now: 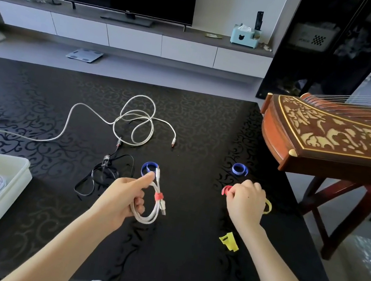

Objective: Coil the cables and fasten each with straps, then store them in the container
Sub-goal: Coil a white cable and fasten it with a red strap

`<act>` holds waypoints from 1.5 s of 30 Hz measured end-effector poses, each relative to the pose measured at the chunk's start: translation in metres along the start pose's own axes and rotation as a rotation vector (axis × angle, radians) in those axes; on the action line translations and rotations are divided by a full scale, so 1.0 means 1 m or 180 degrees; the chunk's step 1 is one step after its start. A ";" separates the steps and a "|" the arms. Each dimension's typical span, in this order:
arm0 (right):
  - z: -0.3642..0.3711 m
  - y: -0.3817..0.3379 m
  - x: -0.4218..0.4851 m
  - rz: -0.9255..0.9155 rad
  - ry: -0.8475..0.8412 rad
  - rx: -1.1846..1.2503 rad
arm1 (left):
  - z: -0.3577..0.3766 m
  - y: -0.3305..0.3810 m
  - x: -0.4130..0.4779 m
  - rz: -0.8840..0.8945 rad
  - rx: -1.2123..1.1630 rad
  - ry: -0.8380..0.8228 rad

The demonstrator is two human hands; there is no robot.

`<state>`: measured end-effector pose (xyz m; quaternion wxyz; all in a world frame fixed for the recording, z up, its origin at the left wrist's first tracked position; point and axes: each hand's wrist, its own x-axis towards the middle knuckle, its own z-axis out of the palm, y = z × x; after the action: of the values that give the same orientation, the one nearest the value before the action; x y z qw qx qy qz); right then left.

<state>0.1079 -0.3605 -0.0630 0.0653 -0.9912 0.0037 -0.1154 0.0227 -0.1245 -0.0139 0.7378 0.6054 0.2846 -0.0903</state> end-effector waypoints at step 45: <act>-0.145 -0.091 -0.097 0.0453 -0.2587 0.3685 | -0.013 0.034 -0.090 0.1206 -0.0036 -0.0463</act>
<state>-0.0201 -0.2868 0.0670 0.5850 -0.7593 -0.0182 0.2846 -0.0388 -0.1222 0.0611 0.7636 0.6359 0.1120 0.0082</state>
